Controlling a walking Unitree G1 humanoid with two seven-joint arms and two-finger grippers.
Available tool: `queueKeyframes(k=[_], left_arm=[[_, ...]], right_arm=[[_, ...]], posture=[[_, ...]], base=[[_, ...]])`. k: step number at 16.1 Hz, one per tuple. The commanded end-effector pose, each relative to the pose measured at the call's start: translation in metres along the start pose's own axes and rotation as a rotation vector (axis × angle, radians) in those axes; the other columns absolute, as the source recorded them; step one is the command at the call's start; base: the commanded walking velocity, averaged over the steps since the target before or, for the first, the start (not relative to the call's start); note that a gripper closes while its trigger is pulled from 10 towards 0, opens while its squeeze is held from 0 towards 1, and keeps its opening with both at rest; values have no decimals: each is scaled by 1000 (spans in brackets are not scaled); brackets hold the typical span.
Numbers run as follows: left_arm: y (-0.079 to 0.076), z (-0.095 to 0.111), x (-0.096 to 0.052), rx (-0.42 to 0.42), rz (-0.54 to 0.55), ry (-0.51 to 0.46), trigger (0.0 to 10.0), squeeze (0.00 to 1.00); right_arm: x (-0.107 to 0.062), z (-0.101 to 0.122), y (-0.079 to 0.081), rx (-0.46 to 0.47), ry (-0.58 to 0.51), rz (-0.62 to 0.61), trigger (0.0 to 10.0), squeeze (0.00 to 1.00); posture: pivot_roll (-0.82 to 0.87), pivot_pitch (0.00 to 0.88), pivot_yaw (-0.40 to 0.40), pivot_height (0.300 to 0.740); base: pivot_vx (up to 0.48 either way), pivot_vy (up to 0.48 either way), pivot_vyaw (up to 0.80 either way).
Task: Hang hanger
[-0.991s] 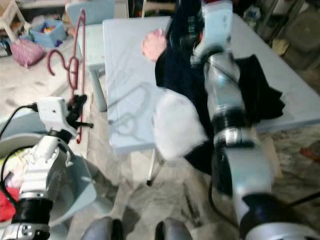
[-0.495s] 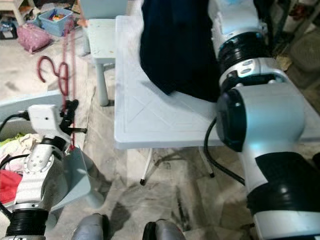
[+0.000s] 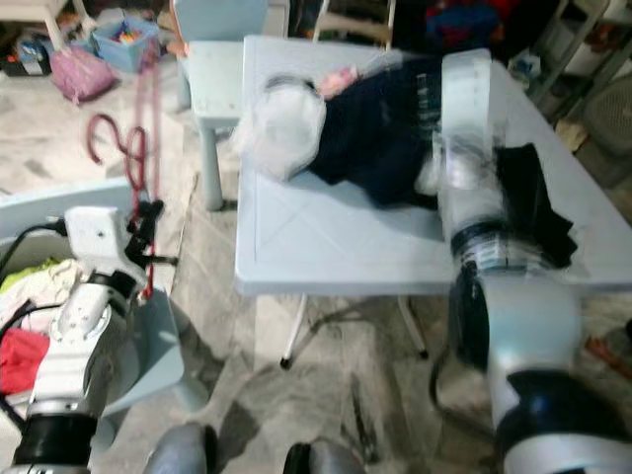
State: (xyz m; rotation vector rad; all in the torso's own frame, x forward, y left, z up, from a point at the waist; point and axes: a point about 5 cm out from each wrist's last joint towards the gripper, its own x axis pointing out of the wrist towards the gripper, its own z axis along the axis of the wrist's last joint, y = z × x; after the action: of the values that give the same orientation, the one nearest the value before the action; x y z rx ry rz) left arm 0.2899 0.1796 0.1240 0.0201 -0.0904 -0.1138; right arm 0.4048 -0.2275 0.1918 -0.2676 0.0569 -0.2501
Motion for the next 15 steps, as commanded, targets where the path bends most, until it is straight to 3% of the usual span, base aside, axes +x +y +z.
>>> queueKeyframes(k=[1, 2, 4, 6, 7, 8, 10, 12, 15], left_arm=[[-8, -6, -1, 17, -48, 35, 10000, 0], [-8, -7, -2, 21, -55, 40, 10000, 0], [-14, -14, -7, -34, -141, 66, 10000, 0], [-14, -18, -8, -5, -155, 84, 10000, 0], [-14, -19, -8, 2, -152, 88, 10000, 0], [-14, -24, -9, 29, -132, 108, 10000, 0], [-16, -29, -11, 31, -130, 125, 10000, 0], [-18, -34, -10, 27, -127, 137, 10000, 0], [-24, -33, -7, 9, -136, 124, 10000, 0]], right_arm=[[-3, -13, -6, 44, 36, -16, 10000, 1000], [-4, -19, -6, 49, 49, -18, 10000, 1000], [-23, -73, -7, 107, 176, -46, 10000, 1000], [-41, -108, -5, 163, 262, -39, 10000, 1000], [-45, -115, -6, 152, 262, -38, 10000, 1000], [-50, -118, -16, 70, 212, -46, 10000, 1000], [-54, -122, -22, 82, 212, -43, 10000, 1000], [-72, -133, -7, 111, 209, 88, 10000, 1000], [-99, -129, 24, 59, 84, 231, 10000, 1000]], posture=[[105, 3, -106, 740], [102, 1, -104, 740], [80, 0, -84, 740], [57, 0, -49, 740], [50, 0, -41, 740], [29, 0, -23, 740], [16, 0, -15, 740], [-5, 0, -9, 740], [-9, 0, 3, 740]], base=[[0, 0, 0], [0, 0, 0], [0, 0, 0], [0, 0, 0], [0, 0, 0], [0, 0, 0], [0, 0, 0], [0, 0, 0], [0, 0, 0]])
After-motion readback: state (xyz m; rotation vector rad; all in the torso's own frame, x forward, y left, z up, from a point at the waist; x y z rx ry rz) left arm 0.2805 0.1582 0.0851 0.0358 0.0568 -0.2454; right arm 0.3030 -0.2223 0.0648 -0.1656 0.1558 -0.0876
